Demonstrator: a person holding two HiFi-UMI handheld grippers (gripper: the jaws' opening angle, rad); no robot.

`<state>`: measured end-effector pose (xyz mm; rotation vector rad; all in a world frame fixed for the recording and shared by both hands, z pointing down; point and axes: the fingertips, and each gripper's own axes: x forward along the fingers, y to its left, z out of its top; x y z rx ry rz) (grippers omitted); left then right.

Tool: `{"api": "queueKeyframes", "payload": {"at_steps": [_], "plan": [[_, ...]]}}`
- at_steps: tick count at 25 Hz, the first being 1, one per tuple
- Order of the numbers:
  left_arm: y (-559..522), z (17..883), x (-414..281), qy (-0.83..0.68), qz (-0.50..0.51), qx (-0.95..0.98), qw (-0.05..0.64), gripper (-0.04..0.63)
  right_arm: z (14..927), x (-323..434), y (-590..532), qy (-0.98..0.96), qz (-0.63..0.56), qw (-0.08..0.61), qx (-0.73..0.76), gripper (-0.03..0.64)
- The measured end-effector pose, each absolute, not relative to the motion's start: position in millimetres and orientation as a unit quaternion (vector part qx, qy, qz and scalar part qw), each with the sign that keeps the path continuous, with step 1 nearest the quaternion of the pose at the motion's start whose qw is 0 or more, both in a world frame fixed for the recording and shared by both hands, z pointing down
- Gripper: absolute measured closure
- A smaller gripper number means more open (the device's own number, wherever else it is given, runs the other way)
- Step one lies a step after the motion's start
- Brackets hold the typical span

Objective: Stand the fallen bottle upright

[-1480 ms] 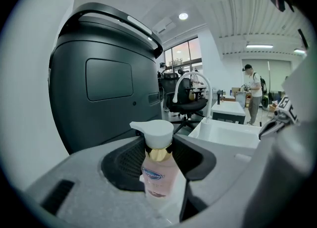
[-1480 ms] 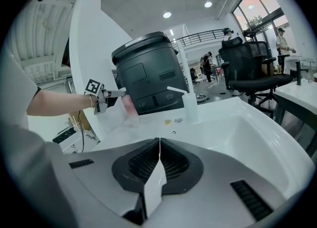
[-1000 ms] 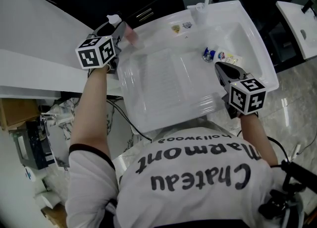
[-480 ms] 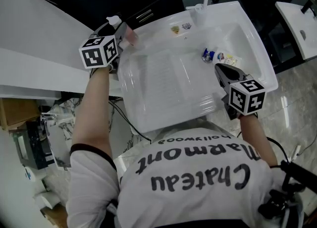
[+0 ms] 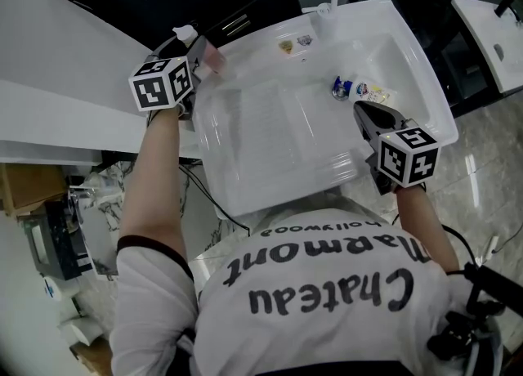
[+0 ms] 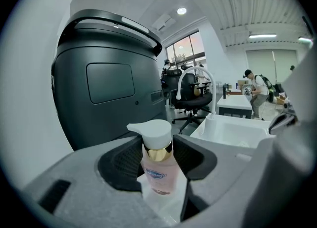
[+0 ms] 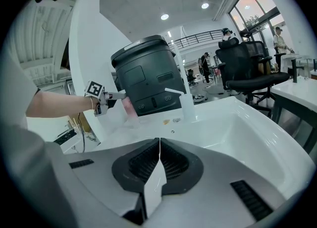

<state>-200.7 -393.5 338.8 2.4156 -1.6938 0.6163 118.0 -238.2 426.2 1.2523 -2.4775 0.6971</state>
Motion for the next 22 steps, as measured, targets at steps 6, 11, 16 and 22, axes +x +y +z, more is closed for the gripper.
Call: {"api": "queueKeyframes", "payload": {"at_steps": [6,11,16,22], "plan": [[-391,341,-199,-0.567,0.197,0.796,0.079,0.370,420,121,-233,-0.859,0.235,0.135,0.434,0.601],[-384,336,-201,-0.569,0.190,0.796,0.080,0.353,417,123,-227,-0.858,0.231,0.135,0.438,0.601],[-374,326,-205,-0.579,0.174,0.793,0.076,0.353,411,122,-219,-0.861,0.224,0.135,0.437,0.601],[-354,303,-206,-0.597,0.124,0.790,0.060,0.354,397,122,-209,-0.866,0.203,0.134,0.436,0.601]]}}
